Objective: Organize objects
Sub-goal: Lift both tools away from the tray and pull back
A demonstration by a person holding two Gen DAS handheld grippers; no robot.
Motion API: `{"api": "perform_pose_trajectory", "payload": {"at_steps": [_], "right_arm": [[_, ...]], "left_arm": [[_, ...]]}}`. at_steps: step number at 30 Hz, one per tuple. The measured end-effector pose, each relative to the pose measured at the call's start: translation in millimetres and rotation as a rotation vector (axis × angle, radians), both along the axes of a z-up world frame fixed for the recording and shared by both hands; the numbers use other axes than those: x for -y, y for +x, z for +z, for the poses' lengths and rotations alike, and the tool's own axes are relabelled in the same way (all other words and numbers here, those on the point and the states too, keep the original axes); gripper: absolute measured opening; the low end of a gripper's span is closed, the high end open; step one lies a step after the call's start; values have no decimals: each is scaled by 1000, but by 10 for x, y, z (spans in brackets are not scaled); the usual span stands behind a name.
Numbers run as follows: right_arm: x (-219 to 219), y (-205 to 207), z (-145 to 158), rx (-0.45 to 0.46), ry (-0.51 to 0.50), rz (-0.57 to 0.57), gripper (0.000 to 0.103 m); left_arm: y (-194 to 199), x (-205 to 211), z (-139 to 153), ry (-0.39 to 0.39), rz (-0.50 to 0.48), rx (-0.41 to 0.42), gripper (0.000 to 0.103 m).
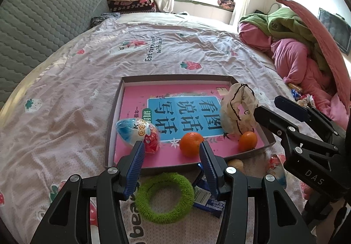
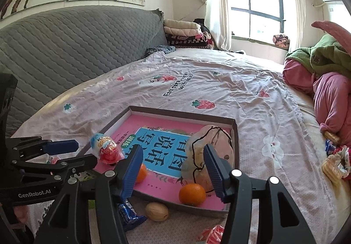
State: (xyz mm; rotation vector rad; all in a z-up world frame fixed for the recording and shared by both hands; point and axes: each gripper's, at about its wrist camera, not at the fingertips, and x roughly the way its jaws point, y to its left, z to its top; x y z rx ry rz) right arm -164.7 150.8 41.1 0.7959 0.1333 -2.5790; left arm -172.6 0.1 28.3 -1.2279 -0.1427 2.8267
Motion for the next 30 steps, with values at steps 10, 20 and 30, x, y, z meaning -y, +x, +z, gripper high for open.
{"api": "perform_pose_trajectory", "payload": {"at_steps": [10,20,30], "right_arm": [[-106,104,87,-28,-45,6,60],[-117,265,161,-74,-44,19,63],[-165,507,230,-138,-43,15,63]], "left_arm": [[116,-12,50,-3,0,-9,53],[263,68,121,2,4,-19,53],[432,127,142,-1,3,-19,53]]}}
